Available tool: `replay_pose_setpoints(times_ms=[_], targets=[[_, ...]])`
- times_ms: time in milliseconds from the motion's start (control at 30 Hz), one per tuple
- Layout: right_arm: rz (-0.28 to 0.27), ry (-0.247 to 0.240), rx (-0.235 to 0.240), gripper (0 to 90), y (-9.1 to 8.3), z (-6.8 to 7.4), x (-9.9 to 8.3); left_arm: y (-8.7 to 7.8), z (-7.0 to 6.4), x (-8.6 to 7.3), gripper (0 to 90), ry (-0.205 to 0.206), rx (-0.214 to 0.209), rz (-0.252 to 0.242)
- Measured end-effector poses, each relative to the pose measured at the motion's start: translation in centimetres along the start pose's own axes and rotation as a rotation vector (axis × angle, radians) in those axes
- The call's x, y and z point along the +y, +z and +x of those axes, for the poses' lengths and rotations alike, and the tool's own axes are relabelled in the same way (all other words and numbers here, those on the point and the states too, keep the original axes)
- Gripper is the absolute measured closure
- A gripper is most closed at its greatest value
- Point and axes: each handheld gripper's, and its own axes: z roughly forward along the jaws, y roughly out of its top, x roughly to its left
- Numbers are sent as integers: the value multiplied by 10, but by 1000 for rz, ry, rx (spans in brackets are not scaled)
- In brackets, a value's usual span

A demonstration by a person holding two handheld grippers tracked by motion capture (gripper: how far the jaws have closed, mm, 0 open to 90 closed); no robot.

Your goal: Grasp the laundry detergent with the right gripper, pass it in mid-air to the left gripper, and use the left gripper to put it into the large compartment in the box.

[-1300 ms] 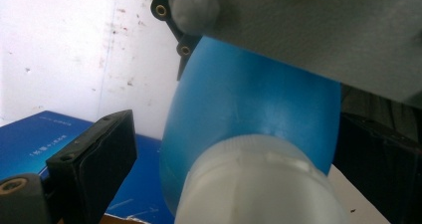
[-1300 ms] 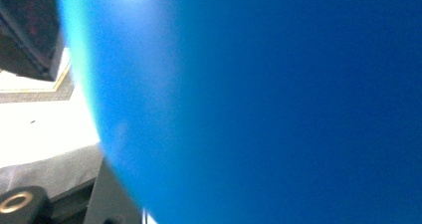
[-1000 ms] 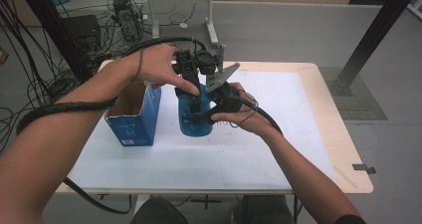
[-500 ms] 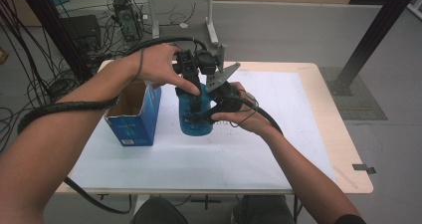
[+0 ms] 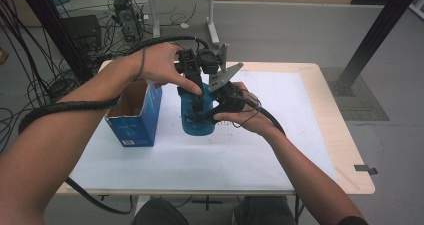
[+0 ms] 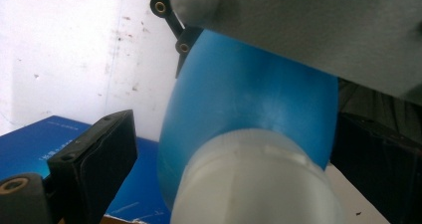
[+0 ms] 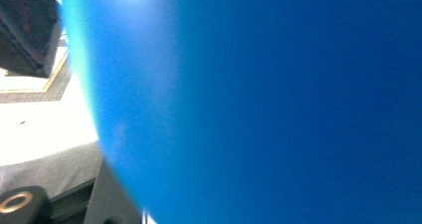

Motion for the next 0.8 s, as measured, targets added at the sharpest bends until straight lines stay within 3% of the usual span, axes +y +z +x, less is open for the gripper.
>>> replay_pose_setpoints(times_ms=[800], targets=[[-8, -15, 11, 435, -1, 2, 1, 3, 1, 0, 62, -1, -2, 2]])
